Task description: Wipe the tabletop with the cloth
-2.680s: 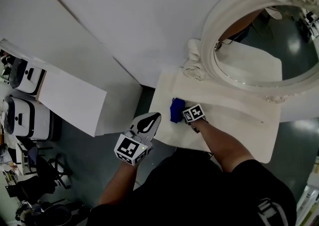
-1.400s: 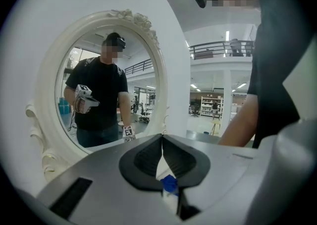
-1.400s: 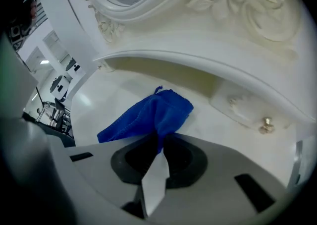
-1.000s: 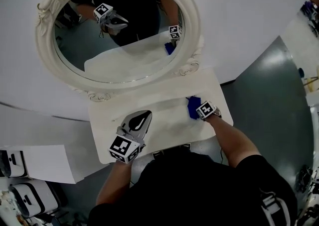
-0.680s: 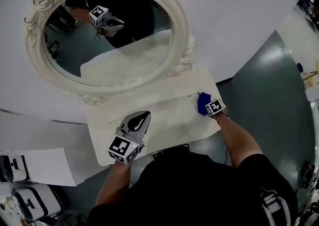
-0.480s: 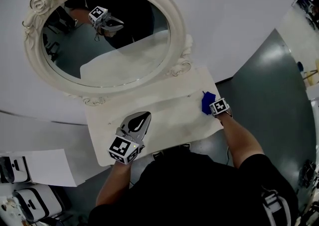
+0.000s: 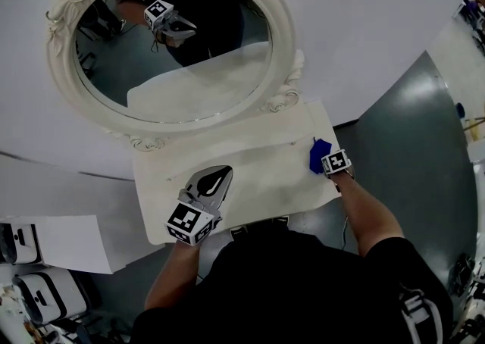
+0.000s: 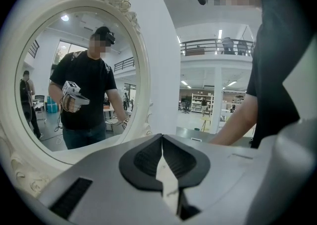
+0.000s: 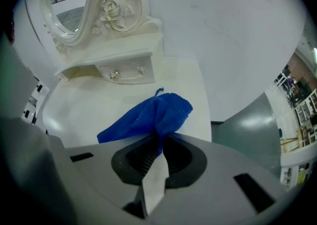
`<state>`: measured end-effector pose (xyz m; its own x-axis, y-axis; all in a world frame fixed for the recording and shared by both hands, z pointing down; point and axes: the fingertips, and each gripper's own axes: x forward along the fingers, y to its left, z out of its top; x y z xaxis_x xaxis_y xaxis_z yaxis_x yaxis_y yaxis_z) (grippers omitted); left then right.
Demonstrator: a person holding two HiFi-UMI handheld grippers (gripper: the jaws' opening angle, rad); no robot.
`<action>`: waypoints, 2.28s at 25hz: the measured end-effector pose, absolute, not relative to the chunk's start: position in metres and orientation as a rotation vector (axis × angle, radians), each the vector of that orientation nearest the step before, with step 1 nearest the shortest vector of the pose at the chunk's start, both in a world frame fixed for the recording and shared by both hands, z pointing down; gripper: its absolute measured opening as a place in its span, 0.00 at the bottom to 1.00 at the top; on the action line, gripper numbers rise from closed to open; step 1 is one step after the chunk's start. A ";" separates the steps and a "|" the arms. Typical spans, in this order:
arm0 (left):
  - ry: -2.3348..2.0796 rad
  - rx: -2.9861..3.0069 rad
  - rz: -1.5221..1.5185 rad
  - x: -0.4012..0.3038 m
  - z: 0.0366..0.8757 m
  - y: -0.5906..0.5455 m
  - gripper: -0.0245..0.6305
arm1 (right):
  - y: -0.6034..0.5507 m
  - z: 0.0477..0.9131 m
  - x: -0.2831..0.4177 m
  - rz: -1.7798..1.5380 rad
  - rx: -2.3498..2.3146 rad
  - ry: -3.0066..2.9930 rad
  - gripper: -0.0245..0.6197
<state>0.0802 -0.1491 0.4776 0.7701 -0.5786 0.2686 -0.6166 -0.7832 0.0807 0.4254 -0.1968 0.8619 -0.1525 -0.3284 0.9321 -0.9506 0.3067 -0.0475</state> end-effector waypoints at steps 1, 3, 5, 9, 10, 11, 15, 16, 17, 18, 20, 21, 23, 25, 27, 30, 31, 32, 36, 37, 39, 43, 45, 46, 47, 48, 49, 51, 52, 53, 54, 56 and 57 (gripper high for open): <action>-0.963 2.796 0.338 0.076 0.477 -0.148 0.06 | -0.197 0.858 0.412 0.868 1.159 -1.704 0.08; -0.990 2.787 0.330 0.065 0.475 -0.145 0.06 | -0.198 0.852 0.383 0.845 1.120 -1.751 0.08; -1.024 2.776 0.324 0.052 0.473 -0.140 0.06 | -0.201 0.848 0.352 0.796 1.071 -1.778 0.07; -1.108 2.752 0.306 0.022 0.469 -0.128 0.06 | -0.209 0.835 0.269 0.724 0.940 -1.879 0.07; -1.133 2.743 0.301 0.013 0.468 -0.124 0.06 | -0.211 0.830 0.247 0.709 0.906 -1.903 0.07; -1.158 2.733 0.297 0.003 0.467 -0.121 0.06 | -0.212 0.826 0.224 0.694 0.871 -1.927 0.07; -1.264 2.672 0.281 -0.041 0.467 -0.104 0.06 | -0.210 0.812 0.130 0.639 0.725 -2.012 0.07; -1.292 2.652 0.278 -0.052 0.468 -0.098 0.06 | -0.208 0.809 0.105 0.629 0.686 -2.032 0.07; -1.320 2.633 0.274 -0.063 0.469 -0.092 0.06 | -0.206 0.806 0.081 0.619 0.646 -2.052 0.07; -1.347 2.615 0.270 -0.073 0.470 -0.086 0.06 | -0.202 0.803 0.056 0.609 0.606 -2.071 0.07; -1.397 2.581 0.261 -0.092 0.471 -0.074 0.06 | -0.192 0.796 0.009 0.588 0.523 -2.105 0.07; -1.423 2.564 0.254 -0.101 0.471 -0.068 0.06 | -0.186 0.792 -0.015 0.577 0.479 -2.121 0.07; -1.475 2.526 0.243 -0.120 0.471 -0.055 0.06 | -0.172 0.785 -0.062 0.558 0.390 -2.150 0.07; -1.517 2.492 0.238 -0.138 0.473 -0.044 0.06 | -0.159 0.779 -0.108 0.552 0.315 -2.175 0.07; -1.551 2.465 0.228 -0.154 0.474 -0.034 0.06 | -0.145 0.774 -0.147 0.558 0.252 -2.196 0.07; -1.602 2.429 0.214 -0.176 0.473 -0.021 0.06 | -0.120 0.769 -0.198 0.571 0.159 -2.214 0.07; -1.619 2.421 0.214 -0.183 0.473 -0.016 0.06 | -0.112 0.769 -0.213 0.578 0.130 -2.217 0.07; -1.636 2.414 0.216 -0.191 0.474 -0.012 0.06 | -0.103 0.771 -0.228 0.587 0.103 -2.217 0.07; -1.705 2.368 0.218 -0.224 0.479 0.006 0.06 | -0.065 0.783 -0.278 0.634 -0.002 -2.207 0.07; -1.721 2.354 0.216 -0.233 0.480 0.011 0.06 | -0.055 0.786 -0.289 0.650 -0.026 -2.203 0.07; -1.750 2.327 0.215 -0.248 0.482 0.019 0.06 | -0.038 0.791 -0.309 0.686 -0.068 -2.197 0.07; -1.793 2.270 0.218 -0.275 0.490 0.035 0.06 | -0.012 0.803 -0.344 0.749 -0.124 -2.189 0.07; -1.811 2.244 0.218 -0.288 0.494 0.040 0.06 | -0.004 0.812 -0.357 0.773 -0.130 -2.178 0.07; -1.818 2.233 0.219 -0.294 0.496 0.043 0.06 | -0.001 0.817 -0.361 0.786 -0.128 -2.169 0.07; -1.824 2.225 0.222 -0.298 0.497 0.046 0.06 | 0.002 0.823 -0.364 0.799 -0.123 -2.159 0.07; -1.827 2.220 0.227 -0.302 0.497 0.047 0.06 | 0.004 0.829 -0.365 0.809 -0.116 -2.147 0.07; -1.830 2.216 0.230 -0.305 0.498 0.049 0.06 | 0.005 0.835 -0.365 0.814 -0.107 -2.135 0.07; -1.834 2.208 0.232 -0.310 0.499 0.051 0.06 | 0.003 0.847 -0.361 0.804 -0.084 -2.108 0.07; -1.834 2.205 0.232 -0.312 0.500 0.052 0.06 | 0.001 0.852 -0.359 0.796 -0.073 -2.093 0.07; -1.832 2.203 0.232 -0.314 0.501 0.052 0.06 | 0.000 0.857 -0.356 0.788 -0.063 -2.078 0.07; -1.830 2.201 0.232 -0.316 0.502 0.052 0.06 | -0.002 0.861 -0.352 0.780 -0.054 -2.063 0.07; -1.827 2.198 0.227 -0.320 0.504 0.049 0.06 | -0.004 0.867 -0.342 0.769 -0.043 -2.039 0.07; -1.824 2.200 0.224 -0.322 0.504 0.047 0.06 | -0.004 0.870 -0.337 0.768 -0.041 -2.029 0.07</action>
